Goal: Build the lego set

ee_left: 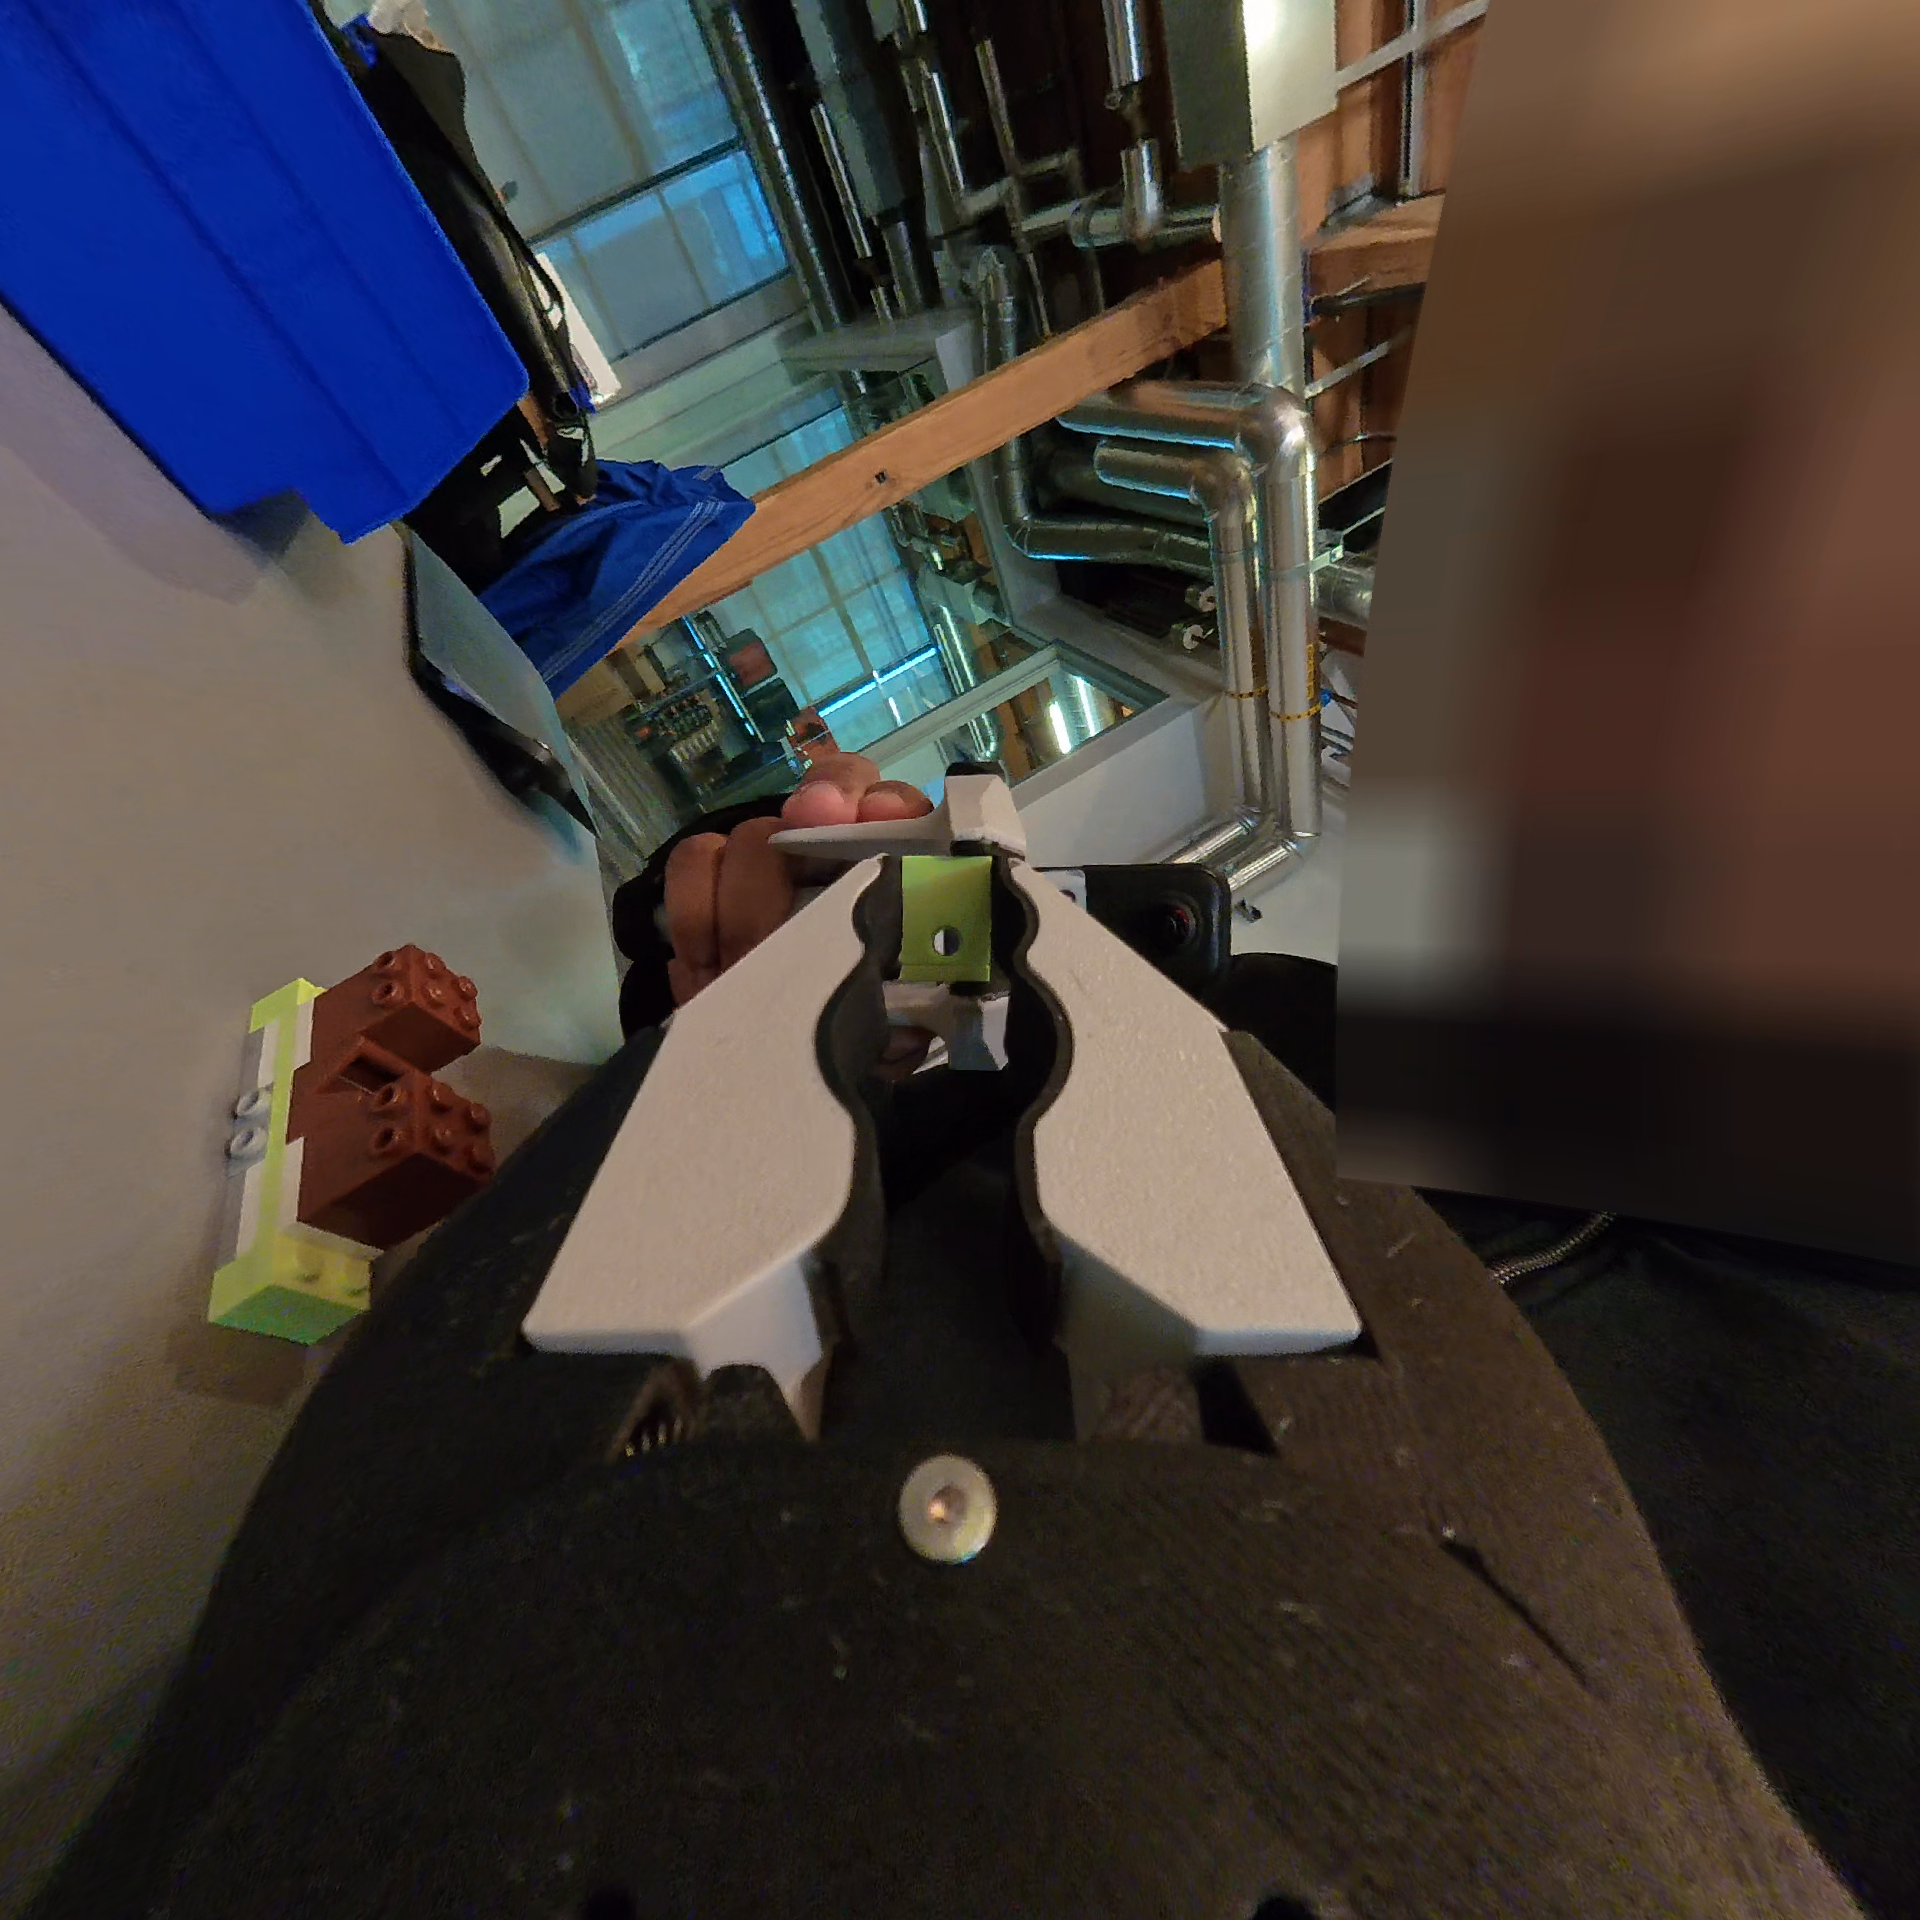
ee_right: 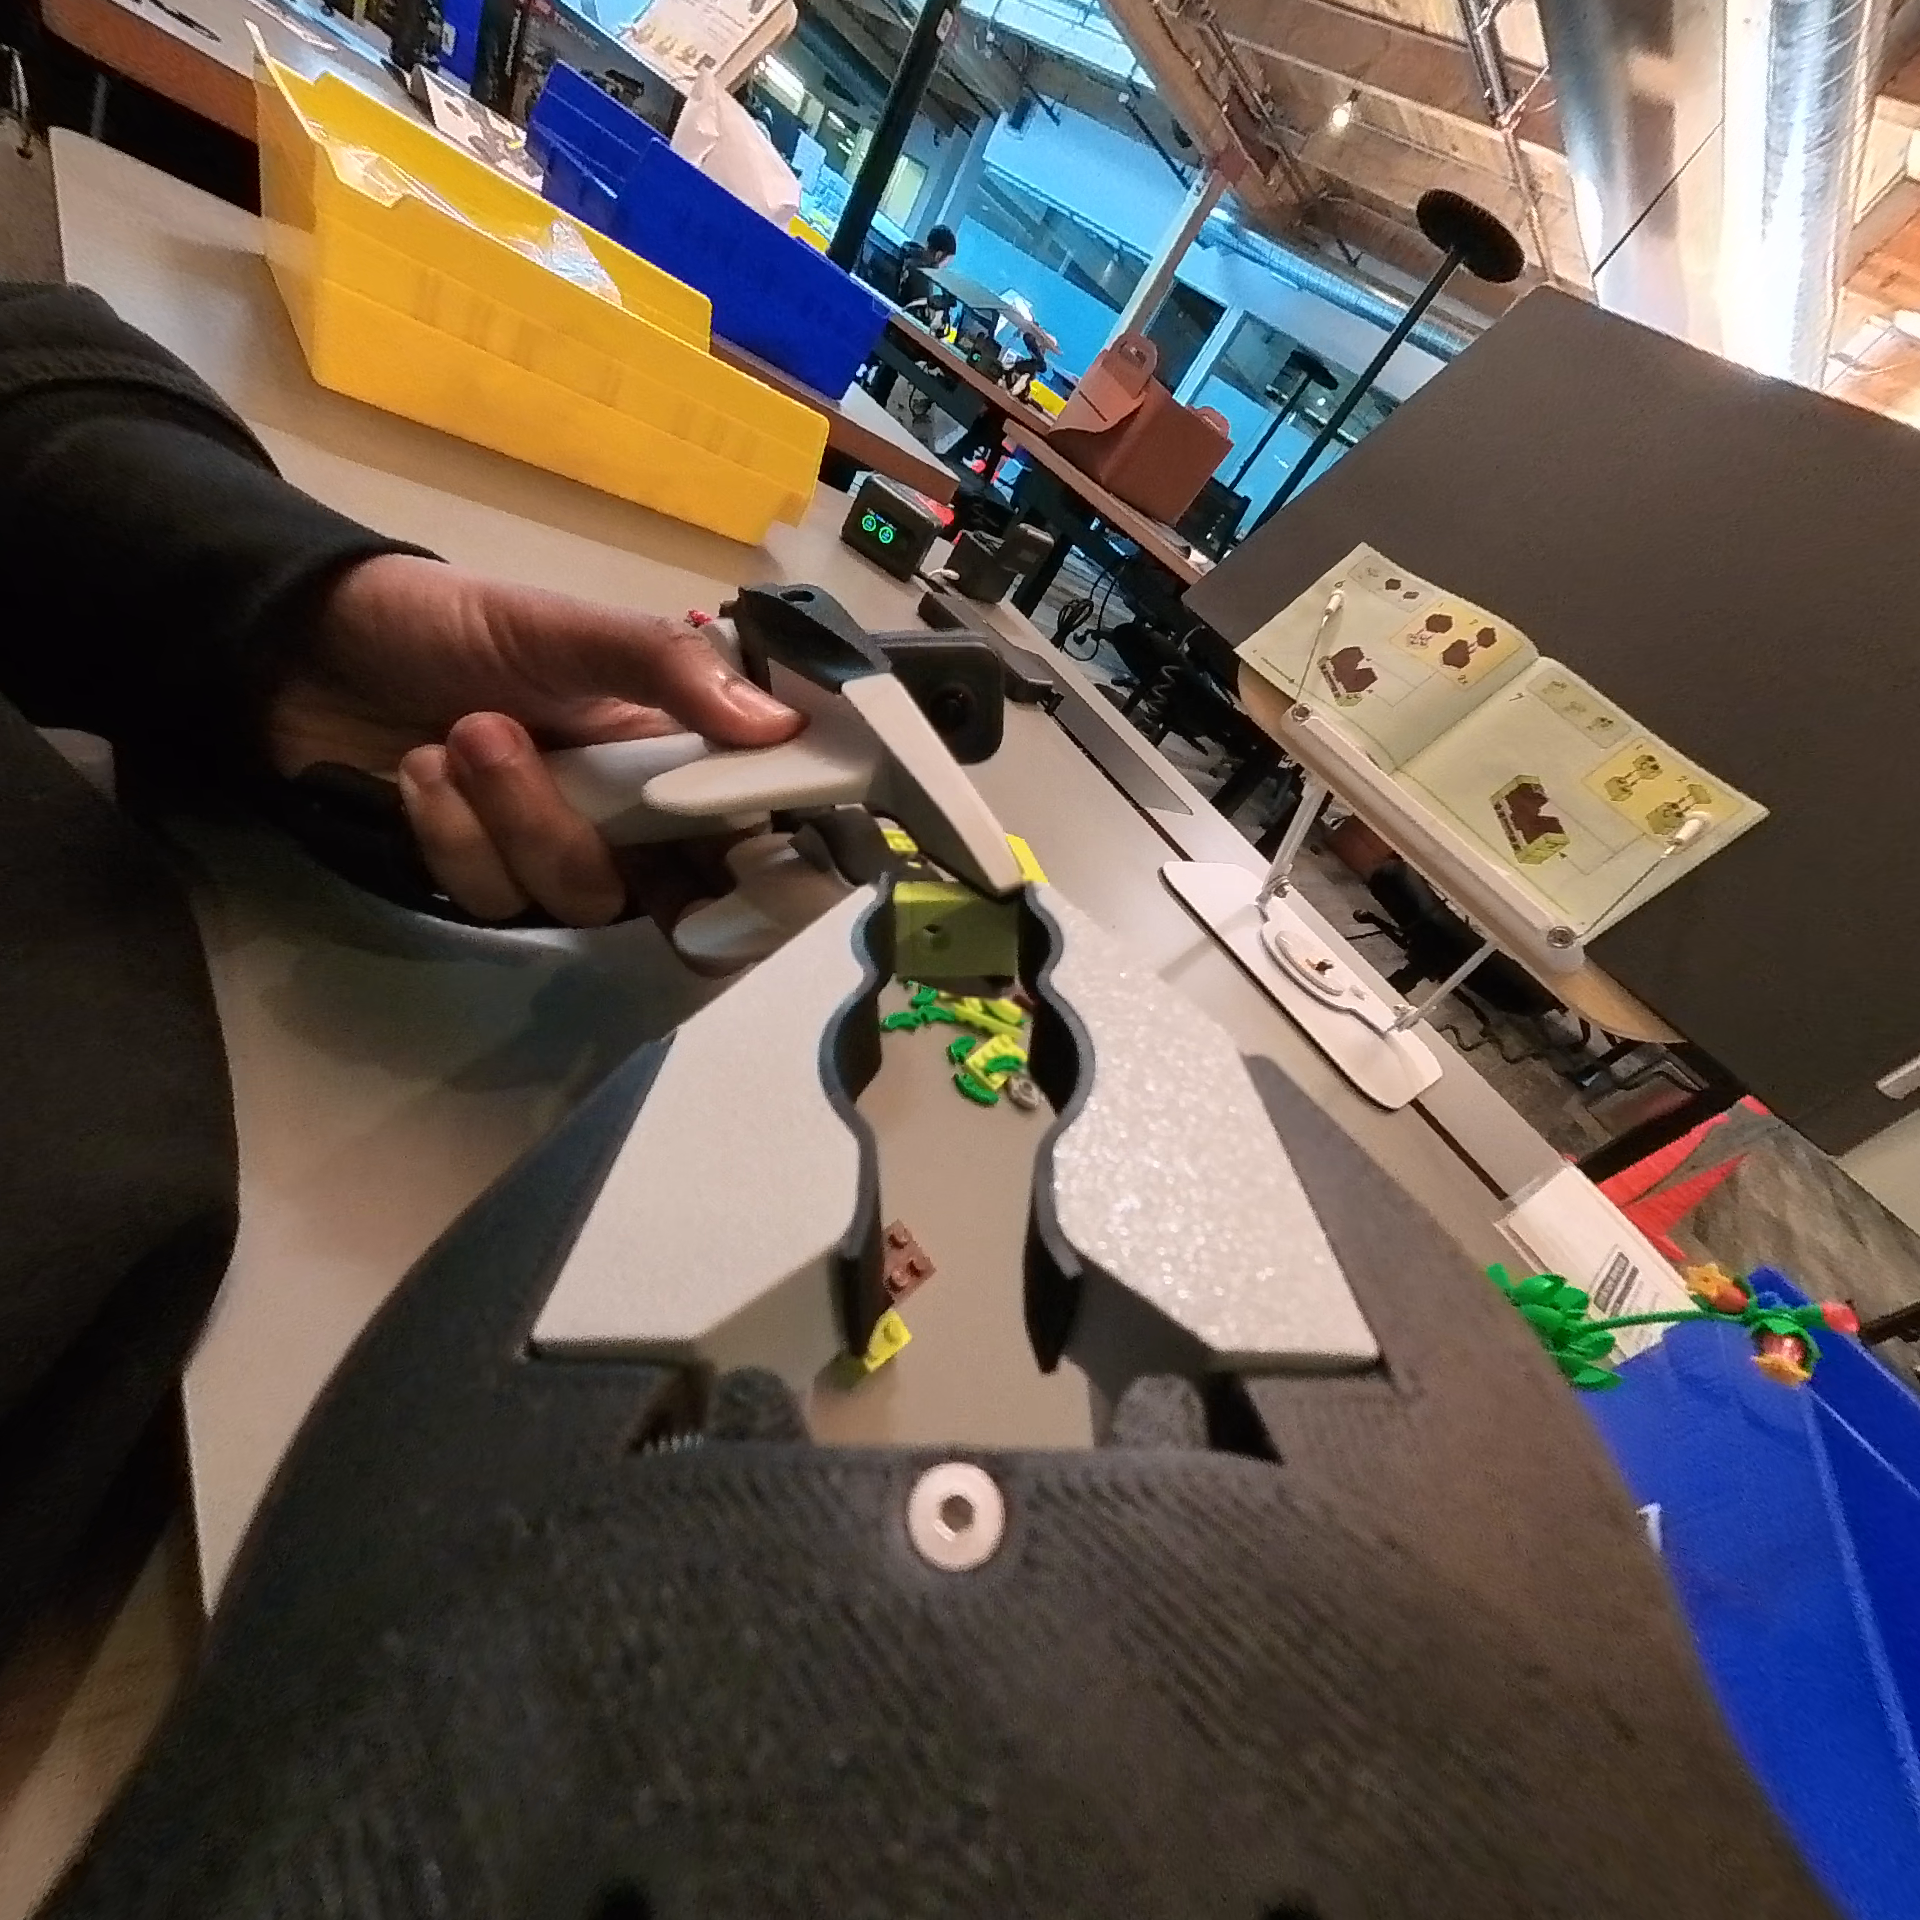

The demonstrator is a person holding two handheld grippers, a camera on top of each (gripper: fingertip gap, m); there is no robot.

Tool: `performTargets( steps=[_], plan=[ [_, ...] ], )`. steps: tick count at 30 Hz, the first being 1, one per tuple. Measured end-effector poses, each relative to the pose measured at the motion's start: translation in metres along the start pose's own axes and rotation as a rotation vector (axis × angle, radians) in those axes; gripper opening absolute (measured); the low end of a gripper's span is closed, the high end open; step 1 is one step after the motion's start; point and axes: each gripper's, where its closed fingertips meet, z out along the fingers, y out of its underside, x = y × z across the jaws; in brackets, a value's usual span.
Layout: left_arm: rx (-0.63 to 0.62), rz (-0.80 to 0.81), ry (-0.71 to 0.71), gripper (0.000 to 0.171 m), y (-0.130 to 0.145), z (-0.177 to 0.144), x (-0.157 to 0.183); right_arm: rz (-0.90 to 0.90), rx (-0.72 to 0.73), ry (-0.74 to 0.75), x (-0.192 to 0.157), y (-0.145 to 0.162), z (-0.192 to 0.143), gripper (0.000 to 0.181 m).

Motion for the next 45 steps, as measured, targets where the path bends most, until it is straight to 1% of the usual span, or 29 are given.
performTargets(
  steps=[4,6,8,12,17,20,21,23,25,26,29,30,31,32,33,36,37,38,39,40,41,43,44,45],
  plan=[
    [-0.039,0.020,-0.022,0.016,0.004,-0.001,-0.004,0.026,-0.042,-0.036,-0.002,0.004,0.000,0.021],
    [-0.093,0.044,-0.021,0.022,0.009,-0.001,-0.001,0.032,-0.043,-0.022,0.002,0.005,-0.002,0.021],
    [-0.114,0.055,-0.040,0.023,0.011,-0.001,-0.002,0.054,-0.038,-0.029,0.003,0.006,-0.002,0.021],
    [-0.084,-0.003,-0.019,0.014,0.009,-0.003,-0.005,0.075,-0.036,-0.048,0.000,0.006,-0.001,0.021],
    [-0.084,-0.015,-0.014,0.015,0.009,-0.003,-0.005,0.094,-0.028,-0.058,0.001,0.006,-0.001,0.021],
    [-0.060,-0.030,-0.008,0.015,0.004,-0.005,-0.005,0.072,0.003,-0.009,0.003,0.006,0.002,0.021],
    [-0.051,-0.033,-0.008,0.015,0.003,-0.006,-0.006,0.054,0.001,0.008,0.003,0.007,0.003,0.023],
    [0.004,-0.058,0.010,0.016,-0.006,-0.010,-0.005,0.034,0.001,0.048,0.007,0.008,0.004,0.051],
    [0.063,-0.095,0.021,0.016,-0.014,-0.017,-0.007,0.035,-0.008,0.085,0.012,0.011,0.004,0.060],
    [0.083,-0.114,0.021,0.016,-0.017,-0.019,-0.009,0.027,-0.017,0.095,0.013,0.014,0.005,0.060],
    [0.088,-0.147,0.025,0.017,-0.016,-0.019,-0.011,0.001,-0.054,0.096,0.010,0.021,0.008,0.057],
    [0.074,-0.142,0.019,0.017,-0.013,-0.016,-0.012,0.000,-0.058,0.089,0.008,0.021,0.010,0.053],
    [0.058,-0.128,0.015,0.017,-0.010,-0.014,-0.012,0.003,-0.057,0.085,0.007,0.020,0.010,0.047],
    [0.040,-0.110,0.014,0.018,-0.007,-0.012,-0.012,0.010,-0.065,0.074,0.005,0.021,0.011,0.037],
    [0.022,-0.095,-0.001,0.017,-0.003,-0.011,-0.013,0.016,-0.076,0.070,0.005,0.022,0.010,0.023],
    [0.002,-0.060,-0.016,0.017,0.000,-0.010,-0.015,0.053,-0.081,0.037,0.004,0.023,0.008,0.022],
    [0.004,-0.048,-0.017,0.020,0.000,-0.010,-0.015,0.086,-0.073,0.039,0.007,0.022,0.007,0.022],
    [0.011,-0.037,-0.035,0.031,-0.002,-0.011,-0.017,0.133,-0.065,0.047,0.013,0.022,0.005,0.022],
    [0.016,-0.017,-0.056,0.039,-0.003,-0.012,-0.018,0.203,-0.061,0.048,0.018,0.024,0.003,0.022],
    [0.017,0.025,-0.084,0.041,-0.004,-0.013,-0.020,0.299,-0.061,0.034,0.023,0.027,0.002,0.022],
    [0.019,0.092,-0.132,0.044,-0.006,-0.014,-0.023,0.424,-0.065,-0.016,0.024,0.030,0.001,0.022],
    [0.002,0.299,-0.264,0.052,-0.011,-0.020,-0.029,0.751,-0.083,-0.190,0.015,0.036,0.001,0.022],
    [-0.011,0.410,-0.331,0.055,-0.014,-0.022,-0.029,0.920,-0.057,-0.282,0.011,0.032,0.000,0.022],
    [-0.028,0.508,-0.385,0.058,-0.017,-0.024,-0.027,1.073,0.001,-0.358,0.012,0.025,-0.002,0.022]
  ],
)
